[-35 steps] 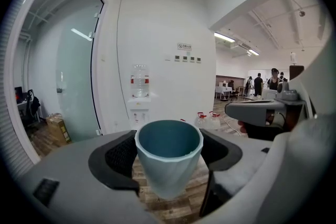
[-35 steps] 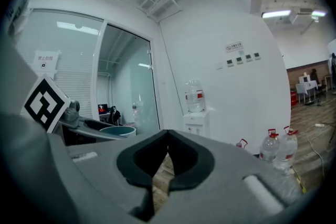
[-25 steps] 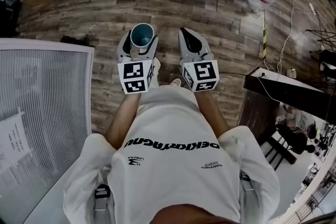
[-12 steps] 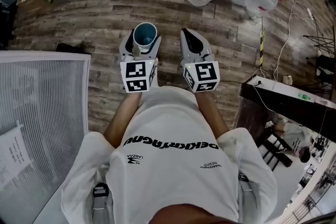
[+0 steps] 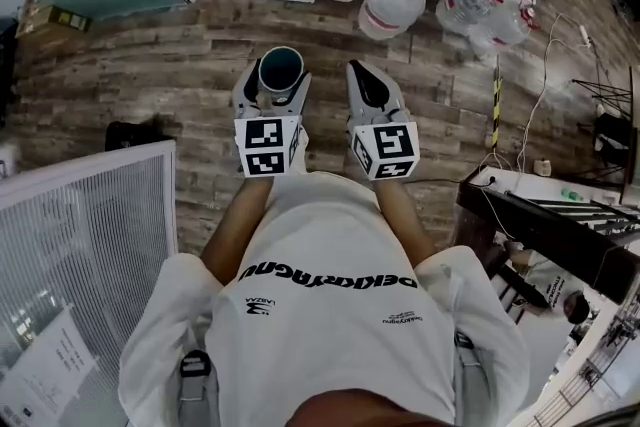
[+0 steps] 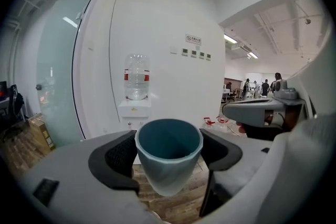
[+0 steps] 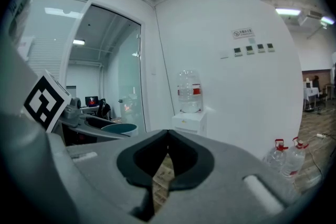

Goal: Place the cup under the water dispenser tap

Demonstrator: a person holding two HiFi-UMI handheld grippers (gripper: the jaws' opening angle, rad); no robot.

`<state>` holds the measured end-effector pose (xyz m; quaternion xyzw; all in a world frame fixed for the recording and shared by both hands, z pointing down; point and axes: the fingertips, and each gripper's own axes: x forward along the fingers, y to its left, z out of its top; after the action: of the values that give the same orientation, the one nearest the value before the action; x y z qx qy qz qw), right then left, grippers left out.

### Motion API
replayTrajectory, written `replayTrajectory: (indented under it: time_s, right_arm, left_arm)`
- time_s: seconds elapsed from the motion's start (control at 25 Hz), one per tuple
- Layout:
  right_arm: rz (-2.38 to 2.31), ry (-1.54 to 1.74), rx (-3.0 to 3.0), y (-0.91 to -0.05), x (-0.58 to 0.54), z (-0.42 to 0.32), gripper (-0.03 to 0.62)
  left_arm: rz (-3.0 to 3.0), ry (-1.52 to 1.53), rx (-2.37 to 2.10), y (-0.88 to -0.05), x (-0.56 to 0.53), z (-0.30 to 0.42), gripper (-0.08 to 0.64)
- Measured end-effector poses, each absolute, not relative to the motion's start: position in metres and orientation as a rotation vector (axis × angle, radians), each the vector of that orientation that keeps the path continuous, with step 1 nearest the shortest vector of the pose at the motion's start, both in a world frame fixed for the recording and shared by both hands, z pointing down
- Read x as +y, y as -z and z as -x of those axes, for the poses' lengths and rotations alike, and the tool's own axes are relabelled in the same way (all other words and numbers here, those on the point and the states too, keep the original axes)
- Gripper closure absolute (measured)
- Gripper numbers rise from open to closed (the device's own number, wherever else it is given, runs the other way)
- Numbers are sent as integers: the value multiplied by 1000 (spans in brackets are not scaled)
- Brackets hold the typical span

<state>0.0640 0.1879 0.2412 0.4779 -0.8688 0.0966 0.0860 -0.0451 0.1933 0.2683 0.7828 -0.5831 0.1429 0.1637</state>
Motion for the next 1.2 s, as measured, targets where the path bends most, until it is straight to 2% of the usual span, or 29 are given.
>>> replayTrajectory:
  time_s: [0.28,0.56,0.8,1.2]
  right_arm:
    - [-1528,-334,-2502,-245,51,-10,594]
    - [-1575,-372,-2420,-257,-36,29,594]
    - [-1566,-383,-2388,-270,-75,44,594]
    - [-1564,-373,-2400,-302,-115,27,594]
  left_arm:
    - [-2279,-432,-1547,-269,55,101,199]
    - [-2279,-471,-1447,-287,-35,143,199]
    - [-2264,-474,-1392,-306,-71,154,199]
    - [-2242,-461,-1418,-336,-115,137,199]
